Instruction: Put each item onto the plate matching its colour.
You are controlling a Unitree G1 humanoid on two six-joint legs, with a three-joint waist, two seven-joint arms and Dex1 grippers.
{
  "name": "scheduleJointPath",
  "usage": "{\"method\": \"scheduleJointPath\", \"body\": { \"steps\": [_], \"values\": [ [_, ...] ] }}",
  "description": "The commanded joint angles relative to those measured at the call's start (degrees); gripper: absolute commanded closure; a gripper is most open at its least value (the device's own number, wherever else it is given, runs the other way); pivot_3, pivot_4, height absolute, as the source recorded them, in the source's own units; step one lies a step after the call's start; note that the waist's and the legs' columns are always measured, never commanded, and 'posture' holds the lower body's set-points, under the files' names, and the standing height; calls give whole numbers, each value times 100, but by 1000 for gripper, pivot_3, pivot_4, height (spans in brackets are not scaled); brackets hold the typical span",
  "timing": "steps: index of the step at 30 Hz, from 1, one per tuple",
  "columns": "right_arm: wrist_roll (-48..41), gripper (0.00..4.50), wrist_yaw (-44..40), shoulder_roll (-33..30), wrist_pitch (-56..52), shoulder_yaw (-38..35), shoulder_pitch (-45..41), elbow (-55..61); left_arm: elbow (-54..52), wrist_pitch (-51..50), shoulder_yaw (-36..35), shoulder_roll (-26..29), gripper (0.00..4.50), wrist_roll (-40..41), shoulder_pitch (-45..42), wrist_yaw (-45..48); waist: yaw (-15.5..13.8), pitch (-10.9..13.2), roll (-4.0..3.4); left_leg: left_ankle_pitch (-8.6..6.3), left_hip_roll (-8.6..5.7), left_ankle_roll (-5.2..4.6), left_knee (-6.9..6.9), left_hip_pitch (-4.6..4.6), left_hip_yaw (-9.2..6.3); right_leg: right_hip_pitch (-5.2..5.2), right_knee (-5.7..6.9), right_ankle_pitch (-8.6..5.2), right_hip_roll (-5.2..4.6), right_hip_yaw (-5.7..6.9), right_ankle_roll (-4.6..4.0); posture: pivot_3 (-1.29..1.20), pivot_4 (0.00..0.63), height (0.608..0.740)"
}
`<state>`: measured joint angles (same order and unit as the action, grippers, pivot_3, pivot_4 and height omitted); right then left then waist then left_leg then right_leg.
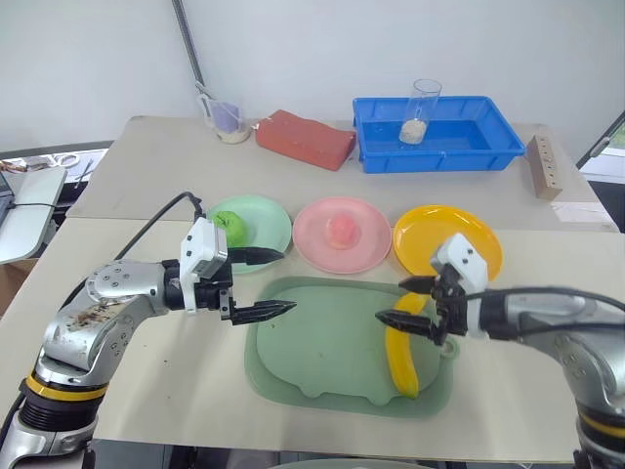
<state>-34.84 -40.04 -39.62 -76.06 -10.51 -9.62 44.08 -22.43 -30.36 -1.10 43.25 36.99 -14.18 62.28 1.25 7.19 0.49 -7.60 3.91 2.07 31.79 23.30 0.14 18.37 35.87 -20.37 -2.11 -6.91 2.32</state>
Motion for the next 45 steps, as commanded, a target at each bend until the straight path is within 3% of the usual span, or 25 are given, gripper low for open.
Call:
{"method": "scheduleJointPath", "body": {
  "steps": [1, 7, 15, 24, 31, 32, 40, 45],
  "values": [
    [-67, 51, 650, 340, -612, -451, 284, 645, -18, 160, 55, -66, 0, -33, -59, 98, -6, 2, 3, 0, 0, 0, 1, 1, 0, 0, 0, 0, 0, 0, 0, 0, 150, 740],
    [-21, 51, 1272, 1194, -1618, -949, 584, 1443, 48, 180, 160, -145, 0, -60, -147, 222, -4, 3, 6, 0, -2, 0, 3, 6, 0, 6, -2, 0, -1, 0, 1, 0, 150, 740],
    [-26, 51, 2064, 1825, -1644, -773, 699, 1180, -408, -25, 115, 169, 0, 187, 23, 631, 47, -2, 9, 0, -1, 0, -2, 10, 0, 15, -1, -1, -3, 0, 0, 0, 150, 740],
    [-47, 51, 2625, 1830, -1644, -413, 782, 863, -784, -36, -62, 255, 0, 290, 438, 416, 124, -6, 6, 0, 0, -1, -8, 23, 0, 29, -1, -5, -3, -1, -7, 0, 150, 740],
    [77, 51, 2498, 1251, -1353, 23, 934, 820, -673, 57, 61, 158, 0, 208, 353, 433, 92, -6, 11, 0, -5, 0, -3, 34, 1, 36, -2, -5, -12, 3, -6, 0, 150, 740],
    [76, 570, 2457, 1159, -1258, 48, 965, 847, -633, 69, 75, 151, 0, 197, 317, 455, 86, -6, 12, 0, -6, -1, -3, 34, 1, 36, -3, -5, -13, 4, -6, 0, 150, 740],
    [51, 3217, 2241, 724, -841, 256, 876, 1033, -383, 163, 195, 109, 0, 117, 106, 619, 113, -6, 11, 0, -6, -1, -3, 38, 0, 41, -3, -5, -11, 3, -5, 0, 150, 740],
    [-298, 3294, 1698, 280, -765, -292, 489, 1132, -207, 239, 197, 94, 0, 49, -35, 652, 108, -5, 11, 0, -7, -1, -2, 43, 0, 45, -3, -9, -11, 3, 2, 0, 150, 740]
  ]
}}
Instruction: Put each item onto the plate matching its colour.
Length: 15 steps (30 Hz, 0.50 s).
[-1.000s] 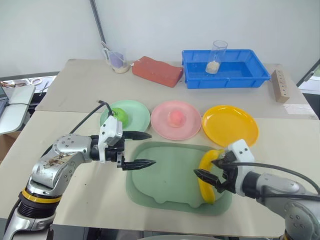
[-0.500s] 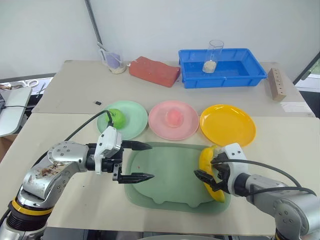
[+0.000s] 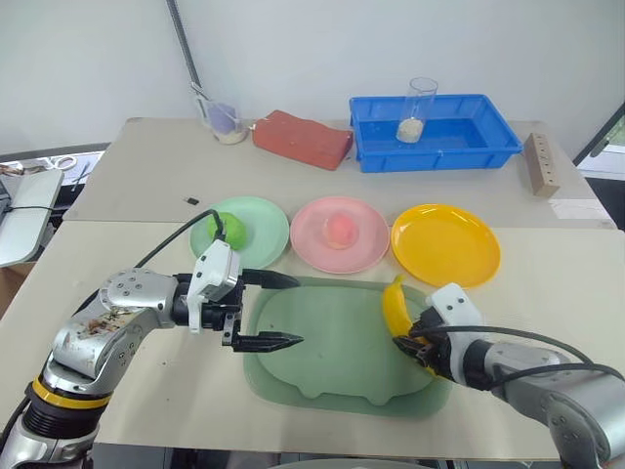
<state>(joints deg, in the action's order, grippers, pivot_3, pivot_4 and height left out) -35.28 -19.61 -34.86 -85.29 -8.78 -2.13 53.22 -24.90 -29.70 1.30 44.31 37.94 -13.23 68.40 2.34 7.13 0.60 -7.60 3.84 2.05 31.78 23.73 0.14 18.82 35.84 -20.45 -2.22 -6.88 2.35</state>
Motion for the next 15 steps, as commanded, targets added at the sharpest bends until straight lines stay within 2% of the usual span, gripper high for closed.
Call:
{"method": "scheduleJointPath", "body": {
  "steps": [1, 4, 7, 12, 15],
  "values": [
    [-368, 3294, -490, -284, 118, -624, -400, 184, 79, 173, -61, -17, 0, -47, -178, 22, 0, 0, 0, 0, 0, 0, 0, 0, 0, -1, 0, -5, 0, 0, 8, 0, 150, 740],
    [-372, 3294, -833, -830, 430, -807, -902, -149, 204, 114, -78, -135, 0, -26, -425, -156, -14, 3, -2, 0, 0, 0, 4, 1, -1, -2, 1, -4, 1, 1, 9, 0, 150, 740],
    [69, 3294, -923, -1355, 1047, -578, -1246, -977, 287, 26, 25, -362, 0, -64, -713, -409, -40, 3, 1, 0, -2, -1, 7, 1, 0, -7, -4, -3, 0, 2, 12, 0, 150, 740],
    [923, 3294, -1029, -1351, 2451, 182, -2164, -3352, 324, 68, 303, -770, 0, -211, -1031, -639, -11, 2, 3, 1, -7, -2, 10, 0, 1, -12, -6, 8, 0, -4, -1, 0, 150, 740],
    [1213, 3294, -1273, -1279, 2902, 567, -2676, -4519, 334, 44, 338, -879, 0, -217, -1157, -720, -3, 2, -2, 2, -6, -4, 10, 2, 1, -35, 0, 8, 5, -6, 0, 0, 150, 740]
  ]
}}
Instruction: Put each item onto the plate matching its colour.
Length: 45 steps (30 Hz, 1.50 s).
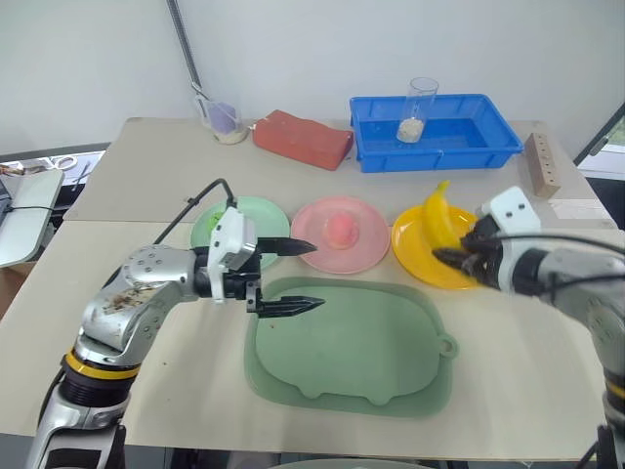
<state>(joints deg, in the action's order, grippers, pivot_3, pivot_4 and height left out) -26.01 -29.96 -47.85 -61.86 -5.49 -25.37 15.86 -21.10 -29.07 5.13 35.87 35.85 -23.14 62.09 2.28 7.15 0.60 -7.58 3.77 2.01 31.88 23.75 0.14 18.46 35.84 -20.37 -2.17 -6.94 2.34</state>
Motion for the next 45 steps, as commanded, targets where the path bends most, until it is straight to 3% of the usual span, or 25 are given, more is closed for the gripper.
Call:
{"method": "scheduleJointPath", "body": {
  "steps": [1, 2, 5, 10, 11, 19, 23, 27, 31, 36, 45],
  "values": [
    [357, 3294, -356, 53, 665, 371, -482, -1120, -44, -16, -46, -43, 0, -16, -173, -118, 1, 1, -5, 0, 0, 0, 0, -1, -1, -7, 0, 0, 2, 0, 1, 0, 150, 740],
    [419, 3294, -454, 82, 748, 473, -579, -1397, -54, -13, -47, -43, 0, -22, -166, -144, 2, -1, -8, 0, 0, -1, 0, -1, -1, -7, 0, 1, 3, 0, 1, 0, 150, 740],
    [616, 1877, -748, 108, 1052, 753, -726, -1873, -156, -22, -104, 6, 0, -19, -51, -253, 1, 0, -12, -3, 0, -6, 1, -6, -1, -14, 0, 0, 4, 1, 2, 0, 150, 740],
    [694, 174, -949, 144, 1280, 697, -833, -2037, -250, -49, -311, 142, 0, 17, 158, -439, -9, 1, -18, -3, 0, -6, 8, -6, -2, -18, 2, 3, 3, 1, 6, 0, 150, 740],
    [676, 14, -953, 130, 1284, 608, -797, -1978, -244, -66, -369, 152, 0, 24, 186, -507, -15, 1, -18, -3, 0, -5, 8, -6, -2, -18, 3, 3, 4, 2, 7, 0, 150, 740],
    [238, 14, -598, 159, 1157, -795, -234, -758, 308, -355, -1095, 184, 0, -61, 214, -1309, -94, 0, -21, -3, 1, -5, 8, -9, -3, -20, 3, 3, 3, 5, 8, 0, 150, 740],
    [479, 14, 179, 569, 2285, -2034, 378, -683, 1700, 65, -1771, 145, 0, -974, -199, -2767, -142, 6, -3, -3, 3, -4, 7, -35, -7, -21, 2, -1, 4, 11, 16, 0, 150, 740],
    [917, 14, 957, 915, 3278, -2490, 598, -1237, 2845, 637, -2309, 66, 0, -1524, -487, -3787, -141, -2, -17, -4, -4, -4, 6, -40, -1, -23, 0, -1, -4, 2, 18, 0, 150, 740],
    [1605, 14, 2175, 1328, 4631, -2685, 701, -2411, 4370, 1474, -2892, 170, 0, -1951, -500, -4690, -113, -10, -23, -4, -5, -4, -1, -50, 2, -23, 3, 4, -5, -1, 10, 0, 150, 740],
    [1958, 14, 3062, 1609, 5616, -2667, 575, -3577, 5614, 2162, -3285, 262, 0, -2110, -477, -5177, -103, -14, -31, -3, -4, -3, -8, -49, 7, -24, 14, 4, -5, -4, 10, 0, 150, 740],
    [2062, 14, 3561, 1611, 6360, -2452, -3, -4688, 6557, 2675, -3307, 385, 0, -2195, -535, -5324, -98, -14, -31, 0, -3, 3, -8, -56, 10, -25, 17, 5, -6, -2, 11, 0, 150, 740]
  ]
}}
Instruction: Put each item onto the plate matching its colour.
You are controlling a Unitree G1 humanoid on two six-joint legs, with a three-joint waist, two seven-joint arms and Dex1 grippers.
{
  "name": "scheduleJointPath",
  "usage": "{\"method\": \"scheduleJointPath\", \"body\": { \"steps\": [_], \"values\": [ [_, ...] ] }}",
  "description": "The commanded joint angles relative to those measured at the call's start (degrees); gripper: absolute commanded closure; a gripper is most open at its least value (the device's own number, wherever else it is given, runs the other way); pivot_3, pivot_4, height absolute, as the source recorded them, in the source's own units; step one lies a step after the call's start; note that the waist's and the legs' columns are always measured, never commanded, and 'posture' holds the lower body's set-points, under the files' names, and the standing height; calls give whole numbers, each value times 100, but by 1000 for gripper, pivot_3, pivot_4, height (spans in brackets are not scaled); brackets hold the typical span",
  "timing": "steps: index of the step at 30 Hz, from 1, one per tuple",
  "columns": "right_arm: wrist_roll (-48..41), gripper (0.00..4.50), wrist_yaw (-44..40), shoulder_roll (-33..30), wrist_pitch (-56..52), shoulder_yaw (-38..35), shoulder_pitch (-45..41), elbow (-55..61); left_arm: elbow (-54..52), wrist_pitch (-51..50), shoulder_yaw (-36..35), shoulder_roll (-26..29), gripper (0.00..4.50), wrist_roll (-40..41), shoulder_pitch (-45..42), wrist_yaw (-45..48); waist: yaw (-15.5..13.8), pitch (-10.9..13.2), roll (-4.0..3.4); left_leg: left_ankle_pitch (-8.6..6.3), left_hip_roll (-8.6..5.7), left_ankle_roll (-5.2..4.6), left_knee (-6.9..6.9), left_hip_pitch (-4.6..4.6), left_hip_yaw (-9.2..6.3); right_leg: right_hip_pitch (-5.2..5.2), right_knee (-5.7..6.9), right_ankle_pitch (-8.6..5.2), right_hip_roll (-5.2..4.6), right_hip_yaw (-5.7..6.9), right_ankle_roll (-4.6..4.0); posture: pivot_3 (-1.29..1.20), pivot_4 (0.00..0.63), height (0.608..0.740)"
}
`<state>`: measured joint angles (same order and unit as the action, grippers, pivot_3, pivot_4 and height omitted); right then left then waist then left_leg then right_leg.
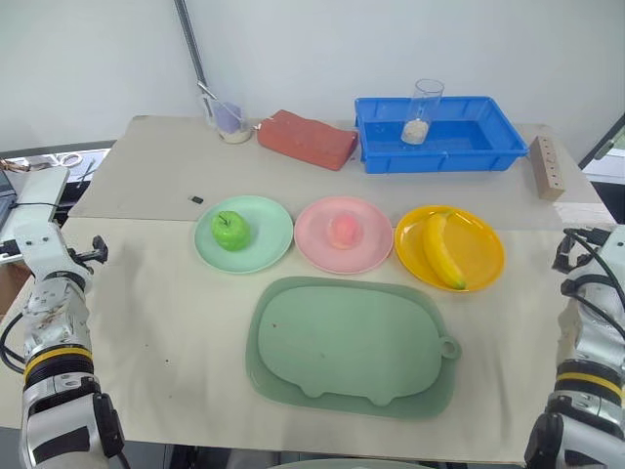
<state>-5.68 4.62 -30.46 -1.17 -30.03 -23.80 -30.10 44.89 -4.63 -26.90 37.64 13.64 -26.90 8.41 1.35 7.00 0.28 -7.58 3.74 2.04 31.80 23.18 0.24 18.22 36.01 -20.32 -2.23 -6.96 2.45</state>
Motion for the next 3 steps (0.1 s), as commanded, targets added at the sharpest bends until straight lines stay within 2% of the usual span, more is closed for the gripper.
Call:
{"method": "scheduleJointPath", "body": {
  "steps": [1, 3],
  "values": [
    [33, 14, 110, -143, 334, 31, -213, -180, -26, 245, -100, 216, 0, 40, -182, 80, -15, -1, 2, 0, 0, 0, 0, 1, 0, -1, 0, 0, 0, 0, 0, 0, 150, 740],
    [48, 14, 114, -172, 438, 87, -313, -401, -9, 254, -100, 209, 0, 106, -220, 235, -21, -1, 3, 1, 0, 1, 0, 1, 0, -3, 0, 0, 0, 2, 0, 0, 150, 740]
  ]
}}
